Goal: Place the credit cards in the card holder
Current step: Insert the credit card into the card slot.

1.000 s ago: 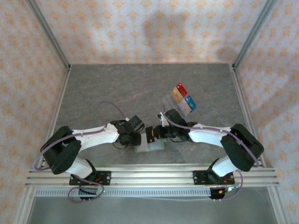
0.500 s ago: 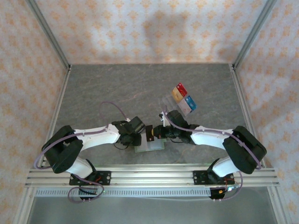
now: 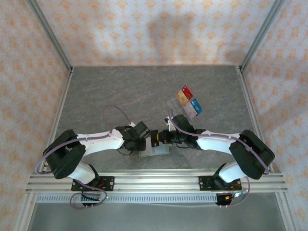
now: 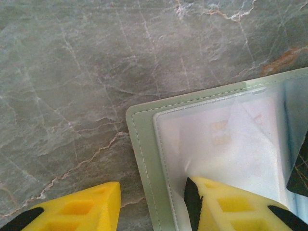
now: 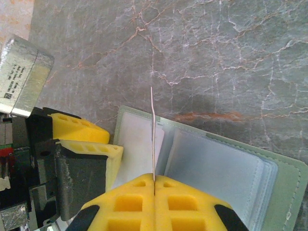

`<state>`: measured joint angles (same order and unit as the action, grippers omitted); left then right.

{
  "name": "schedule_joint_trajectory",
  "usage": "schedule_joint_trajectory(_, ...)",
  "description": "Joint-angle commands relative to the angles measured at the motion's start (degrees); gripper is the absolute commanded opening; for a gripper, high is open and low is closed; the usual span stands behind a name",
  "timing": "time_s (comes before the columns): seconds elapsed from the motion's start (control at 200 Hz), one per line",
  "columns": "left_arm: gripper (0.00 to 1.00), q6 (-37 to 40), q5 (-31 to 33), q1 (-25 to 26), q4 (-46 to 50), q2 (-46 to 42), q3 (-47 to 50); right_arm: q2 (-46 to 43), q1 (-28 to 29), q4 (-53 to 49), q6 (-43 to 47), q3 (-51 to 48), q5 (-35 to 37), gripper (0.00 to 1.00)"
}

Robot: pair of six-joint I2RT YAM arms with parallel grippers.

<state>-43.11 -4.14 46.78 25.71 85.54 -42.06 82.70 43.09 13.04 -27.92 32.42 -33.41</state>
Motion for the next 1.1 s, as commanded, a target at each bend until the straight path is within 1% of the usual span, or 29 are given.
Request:
schedule_joint_trajectory(0.0, 0.42, -0.7, 2.5, 0.6, 2.7, 1.8, 2.8, 0.2, 0.2, 2.5, -0.9, -1.3, 0.6, 0.00)
schedule_joint_trajectory(0.325, 0.41, -1.1, 2.9, 1.2, 2.5, 2.4, 2.8, 3.9, 0.1, 11.2, -5.4, -3.8, -2.7, 0.00)
schedule_joint_trajectory(0.535, 0.41, -1.4, 3.1, 1.3, 2.6, 2.4, 3.1, 5.5, -0.8, 15.0, -7.9, -4.5, -4.2, 0.00)
schedule_joint_trajectory(0.751, 0.41, -1.8, 3.4, 1.6, 2.9, 1.7, 3.7, 4.4, -1.9, 16.8, -10.4, -6.2, -3.4, 0.00)
schedule_joint_trajectory(1.096, 0.41, -2.0, 3.5, 1.8, 2.9, 1.7, 3.7, 6.4, -1.7, 19.6, -13.9, -8.6, -4.4, 0.00)
